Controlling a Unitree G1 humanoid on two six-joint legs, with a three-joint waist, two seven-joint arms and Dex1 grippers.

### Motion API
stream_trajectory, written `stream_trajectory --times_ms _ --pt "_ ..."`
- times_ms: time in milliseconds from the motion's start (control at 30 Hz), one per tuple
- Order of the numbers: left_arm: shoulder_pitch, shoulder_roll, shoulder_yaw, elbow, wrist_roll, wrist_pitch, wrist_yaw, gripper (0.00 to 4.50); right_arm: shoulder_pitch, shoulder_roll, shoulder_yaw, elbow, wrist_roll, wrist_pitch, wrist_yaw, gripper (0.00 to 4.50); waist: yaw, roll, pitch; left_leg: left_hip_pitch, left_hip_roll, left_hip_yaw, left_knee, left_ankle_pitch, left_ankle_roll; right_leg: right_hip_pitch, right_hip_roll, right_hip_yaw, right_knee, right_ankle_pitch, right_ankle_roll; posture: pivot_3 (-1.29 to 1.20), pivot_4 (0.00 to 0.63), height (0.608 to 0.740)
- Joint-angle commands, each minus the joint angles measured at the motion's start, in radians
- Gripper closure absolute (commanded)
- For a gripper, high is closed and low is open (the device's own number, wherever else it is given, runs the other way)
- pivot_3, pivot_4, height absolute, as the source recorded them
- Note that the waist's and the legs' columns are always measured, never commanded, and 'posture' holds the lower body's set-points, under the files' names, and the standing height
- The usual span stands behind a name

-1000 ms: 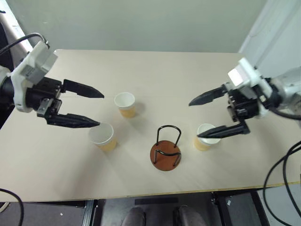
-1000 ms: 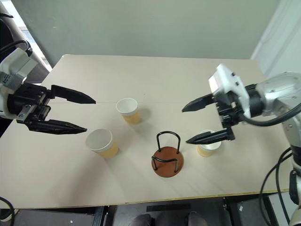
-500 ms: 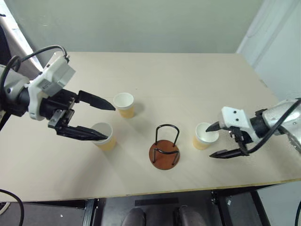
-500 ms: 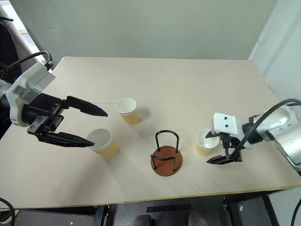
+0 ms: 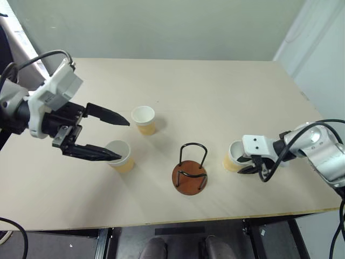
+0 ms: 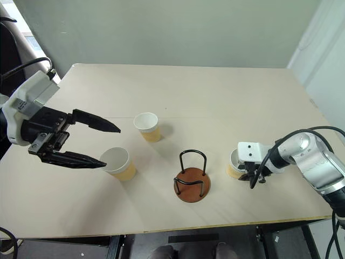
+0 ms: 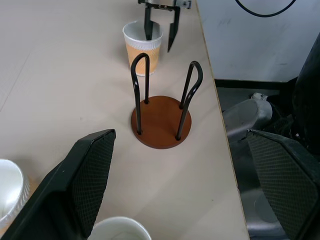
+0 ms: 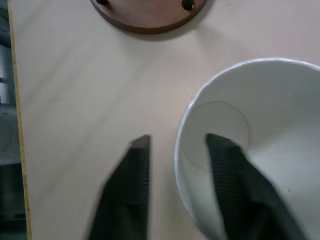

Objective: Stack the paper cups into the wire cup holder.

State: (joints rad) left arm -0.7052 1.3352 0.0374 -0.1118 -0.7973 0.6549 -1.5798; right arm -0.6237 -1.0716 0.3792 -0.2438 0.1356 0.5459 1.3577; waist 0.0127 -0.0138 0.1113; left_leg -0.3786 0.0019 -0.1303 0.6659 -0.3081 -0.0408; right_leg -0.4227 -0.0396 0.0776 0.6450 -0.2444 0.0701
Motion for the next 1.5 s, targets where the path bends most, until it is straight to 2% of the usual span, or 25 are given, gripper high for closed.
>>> stream_trajectory --times_ms 33,67,100,233,400,567,900,1233,1333,1500 --pt "-0.002 0.004 0.047 -0.020 0.004 0.004 -0.023 0.00 -0.038 -0.004 -0.055 -0.017 0.020 -0.006 0.029 4.13 0.000 0.000 0.000 0.000 0.000 0.000 0.000 0.000 0.000 0.000 0.000 0.000 0.000 0.000 0.000 0.00 0.150 0.740" --pt "-0.001 0.003 0.048 -0.020 0.006 0.003 -0.024 0.00 -0.048 -0.012 -0.075 -0.033 0.050 0.009 0.053 4.44 0.000 0.000 0.000 0.000 0.000 0.000 0.000 0.000 0.000 0.000 0.000 0.000 0.000 0.000 0.000 0.00 0.150 0.740" --pt "0.000 0.003 0.049 -0.018 0.007 0.001 -0.024 0.00 -0.062 -0.023 -0.100 -0.053 0.090 0.034 0.079 4.48 0.000 0.000 0.000 0.000 0.000 0.000 0.000 0.000 0.000 0.000 0.000 0.000 0.000 0.000 0.000 0.00 0.150 0.740" --pt "-0.002 0.004 0.051 -0.010 0.020 -0.003 -0.027 0.00 -0.158 -0.045 -0.198 -0.098 0.230 0.131 0.150 4.48 0.000 0.001 0.000 -0.001 0.000 0.000 0.000 0.000 0.000 -0.001 0.000 0.000 0.000 0.000 0.000 0.00 0.150 0.740" --pt "0.014 0.004 0.052 -0.006 0.042 -0.011 -0.028 0.00 -0.348 -0.047 -0.271 -0.092 0.362 0.229 0.197 4.48 -0.001 0.001 0.000 -0.001 0.000 0.000 0.000 0.000 0.000 -0.001 0.001 0.000 -0.001 0.000 -0.001 0.00 0.150 0.740" --pt "0.029 -0.001 0.063 -0.017 0.045 -0.005 -0.022 0.00 -0.447 0.056 -0.262 -0.155 0.478 0.302 0.154 4.48 -0.001 0.001 0.000 0.000 0.000 0.000 0.000 0.000 0.000 -0.001 0.002 0.000 -0.002 -0.001 -0.002 0.00 0.150 0.740" --pt "0.060 0.004 0.091 -0.036 0.042 0.000 -0.012 0.00 -0.429 0.154 -0.142 -0.200 0.431 0.285 0.081 4.48 -0.002 0.001 0.001 0.000 0.000 -0.001 0.000 0.000 -0.001 -0.001 0.002 0.000 -0.001 -0.002 -0.003 0.00 0.150 0.740" --pt "0.086 0.006 0.115 -0.035 0.052 -0.005 -0.004 0.00 -0.403 0.146 -0.069 -0.190 0.373 0.223 0.114 4.48 -0.002 0.001 0.001 0.000 0.000 -0.001 0.000 0.000 0.000 -0.001 0.001 0.000 -0.001 -0.002 -0.003 0.00 0.150 0.740" --pt "0.086 0.007 0.115 -0.037 0.050 -0.003 -0.005 0.00 -0.394 0.149 -0.068 -0.196 0.369 0.218 0.115 3.92 -0.002 0.001 0.001 0.000 0.000 -0.001 0.000 0.000 0.000 -0.001 0.001 0.000 0.000 -0.002 -0.003 0.00 0.150 0.740" --pt "0.080 0.007 0.102 -0.033 0.059 -0.007 -0.010 0.00 -0.374 0.147 -0.071 -0.186 0.348 0.212 0.090 2.17 -0.002 0.001 0.001 0.000 0.000 -0.001 0.000 0.000 -0.001 -0.001 0.001 0.000 -0.001 -0.002 -0.003 0.00 0.150 0.740"
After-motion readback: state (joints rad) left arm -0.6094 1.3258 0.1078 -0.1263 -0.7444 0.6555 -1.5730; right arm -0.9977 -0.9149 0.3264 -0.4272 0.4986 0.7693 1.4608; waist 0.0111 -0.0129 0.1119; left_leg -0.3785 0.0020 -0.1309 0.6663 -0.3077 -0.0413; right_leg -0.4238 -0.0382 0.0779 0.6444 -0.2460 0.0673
